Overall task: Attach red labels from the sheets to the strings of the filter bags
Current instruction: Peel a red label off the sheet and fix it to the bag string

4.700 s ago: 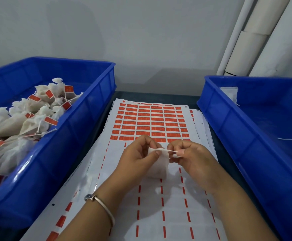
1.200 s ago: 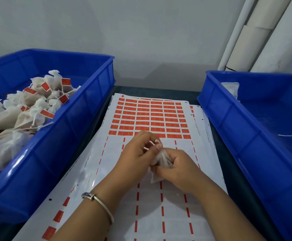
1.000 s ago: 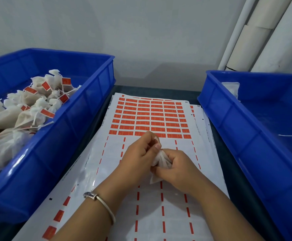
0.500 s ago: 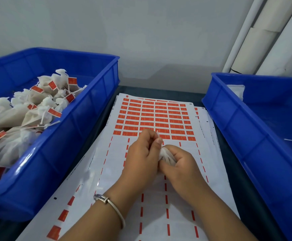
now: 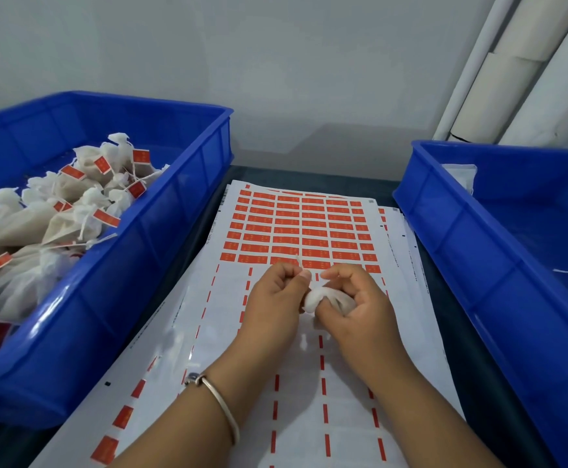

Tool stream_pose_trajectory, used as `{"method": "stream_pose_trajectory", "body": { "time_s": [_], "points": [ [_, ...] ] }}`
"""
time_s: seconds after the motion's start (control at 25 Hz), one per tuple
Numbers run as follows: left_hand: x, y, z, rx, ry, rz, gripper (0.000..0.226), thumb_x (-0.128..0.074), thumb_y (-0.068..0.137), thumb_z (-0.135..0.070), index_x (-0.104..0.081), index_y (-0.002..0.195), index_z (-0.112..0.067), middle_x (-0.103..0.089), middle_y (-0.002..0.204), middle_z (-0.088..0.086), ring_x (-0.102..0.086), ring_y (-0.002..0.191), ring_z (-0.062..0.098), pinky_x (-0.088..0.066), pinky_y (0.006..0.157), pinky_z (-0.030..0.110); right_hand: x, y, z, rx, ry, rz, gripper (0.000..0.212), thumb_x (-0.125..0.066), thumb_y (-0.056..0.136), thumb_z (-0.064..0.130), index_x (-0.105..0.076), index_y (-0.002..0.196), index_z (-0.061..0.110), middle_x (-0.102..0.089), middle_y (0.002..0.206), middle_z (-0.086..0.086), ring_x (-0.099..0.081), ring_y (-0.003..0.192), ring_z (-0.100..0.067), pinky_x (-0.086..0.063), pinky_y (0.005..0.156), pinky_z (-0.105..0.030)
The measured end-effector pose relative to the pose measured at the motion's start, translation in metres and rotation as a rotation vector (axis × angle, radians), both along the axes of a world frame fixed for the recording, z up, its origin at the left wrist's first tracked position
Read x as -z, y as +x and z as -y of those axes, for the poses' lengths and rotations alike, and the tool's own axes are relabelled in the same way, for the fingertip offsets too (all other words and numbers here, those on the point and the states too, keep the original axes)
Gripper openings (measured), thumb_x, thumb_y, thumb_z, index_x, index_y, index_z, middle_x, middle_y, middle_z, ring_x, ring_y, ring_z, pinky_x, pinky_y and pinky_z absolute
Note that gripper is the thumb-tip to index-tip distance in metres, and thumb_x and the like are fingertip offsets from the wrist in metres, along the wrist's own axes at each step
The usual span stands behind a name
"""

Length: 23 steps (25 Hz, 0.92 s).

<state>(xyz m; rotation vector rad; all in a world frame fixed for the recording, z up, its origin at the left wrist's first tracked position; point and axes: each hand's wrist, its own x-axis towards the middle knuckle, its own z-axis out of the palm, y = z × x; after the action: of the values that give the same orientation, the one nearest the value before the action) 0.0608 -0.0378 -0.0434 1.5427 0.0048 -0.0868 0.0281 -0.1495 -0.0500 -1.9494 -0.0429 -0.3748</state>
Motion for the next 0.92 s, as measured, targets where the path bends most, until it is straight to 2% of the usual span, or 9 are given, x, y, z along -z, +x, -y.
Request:
{"method": "stream_pose_trajectory", "body": {
  "time_s": [0.16, 0.28, 0.36, 0.44, 0.56, 0.64, 0.72, 0.8, 0.92],
  "points": [
    [0.001, -0.002, 0.0, -0.031, 0.039, 0.11, 0.017, -0.05, 0.095, -0.025, -0.057, 0.079, -0.024, -0.059, 0.062, -0.019, -0.057, 0.06, -0.006, -0.042, 0.05, 0.006, 0.0, 0.0, -0.001, 0.034, -0.059, 0.046, 0.033, -0.071, 0.082, 0.02, -0.054, 0.087, 0.048, -0.054, 0.083, 0.04, -0.049, 0.092, 0.023, -0.038, 0.063, 0.006],
    [0.001, -0.001, 0.001, -0.042, 0.028, 0.099, 0.019, -0.049, 0.095, -0.024, -0.057, 0.079, -0.023, -0.058, 0.06, -0.019, -0.056, 0.058, -0.007, -0.041, 0.05, 0.006, 0.001, -0.001, -0.004, 0.078, -0.156, 0.117, 0.025, -0.07, 0.082, 0.027, -0.06, 0.1, 0.039, -0.049, 0.095, 0.039, -0.051, 0.087, 0.025, -0.03, 0.069, 0.011],
    [0.002, 0.001, 0.001, -0.05, 0.005, 0.046, 0.02, -0.048, 0.095, -0.027, -0.058, 0.08, -0.021, -0.058, 0.059, -0.017, -0.056, 0.056, -0.004, -0.042, 0.049, 0.007, 0.003, -0.001, -0.005, 0.1, -0.196, 0.159, 0.031, -0.063, 0.079, 0.036, -0.067, 0.108, 0.027, -0.053, 0.101, 0.03, -0.051, 0.08, 0.023, -0.027, 0.071, 0.013],
    [0.001, 0.002, 0.001, -0.057, -0.026, -0.018, 0.021, -0.048, 0.095, -0.03, -0.06, 0.079, -0.021, -0.059, 0.058, -0.015, -0.058, 0.057, 0.001, -0.045, 0.05, 0.008, 0.003, -0.001, -0.005, 0.104, -0.218, 0.19, 0.041, -0.057, 0.076, 0.039, -0.07, 0.11, 0.019, -0.056, 0.102, 0.021, -0.048, 0.084, 0.02, -0.028, 0.07, 0.013],
    [0.001, 0.004, 0.001, -0.062, -0.071, -0.093, 0.022, -0.05, 0.094, -0.031, -0.061, 0.077, -0.023, -0.06, 0.056, -0.012, -0.06, 0.065, 0.012, -0.051, 0.056, 0.013, 0.005, 0.0, -0.004, 0.126, -0.256, 0.2, 0.034, -0.061, 0.079, 0.034, -0.071, 0.106, 0.016, -0.057, 0.098, 0.018, -0.049, 0.082, 0.016, -0.033, 0.064, 0.009],
    [0.001, 0.004, 0.001, -0.055, -0.073, -0.094, 0.022, -0.05, 0.094, -0.031, -0.061, 0.077, -0.023, -0.058, 0.052, -0.013, -0.057, 0.061, 0.01, -0.051, 0.057, 0.014, 0.007, 0.001, -0.003, 0.139, -0.268, 0.182, 0.022, -0.065, 0.083, 0.027, -0.07, 0.103, 0.02, -0.057, 0.096, 0.019, -0.051, 0.08, 0.012, -0.033, 0.066, 0.004],
    [0.0, 0.004, 0.001, -0.043, -0.068, -0.089, 0.018, -0.052, 0.093, -0.031, -0.061, 0.08, -0.023, -0.059, 0.054, -0.013, -0.055, 0.058, 0.007, -0.05, 0.058, 0.015, 0.006, 0.001, -0.002, 0.139, -0.231, 0.117, 0.012, -0.062, 0.086, 0.03, -0.062, 0.097, 0.032, -0.055, 0.092, 0.027, -0.052, 0.079, 0.009, -0.034, 0.066, 0.003],
    [-0.001, 0.004, -0.001, -0.003, -0.09, -0.064, 0.003, -0.058, 0.09, -0.027, -0.06, 0.089, -0.028, -0.062, 0.06, -0.012, -0.056, 0.06, 0.009, -0.051, 0.063, 0.018, 0.002, 0.002, -0.001, 0.132, -0.142, 0.032, 0.012, -0.059, 0.088, 0.034, -0.051, 0.089, 0.043, -0.051, 0.088, 0.032, -0.054, 0.081, 0.007, -0.039, 0.063, 0.003],
    [-0.002, 0.0, -0.003, 0.19, -0.053, 0.055, 0.037, -0.069, 0.082, -0.015, -0.051, 0.102, -0.04, -0.064, 0.076, -0.017, -0.064, 0.073, 0.006, -0.05, 0.063, 0.012, 0.0, 0.006, 0.005, 0.147, -0.045, -0.028, 0.013, -0.057, 0.09, 0.03, -0.051, 0.085, 0.04, -0.058, 0.088, 0.023, -0.059, 0.083, -0.004, -0.043, 0.066, -0.008]
  ]
}}
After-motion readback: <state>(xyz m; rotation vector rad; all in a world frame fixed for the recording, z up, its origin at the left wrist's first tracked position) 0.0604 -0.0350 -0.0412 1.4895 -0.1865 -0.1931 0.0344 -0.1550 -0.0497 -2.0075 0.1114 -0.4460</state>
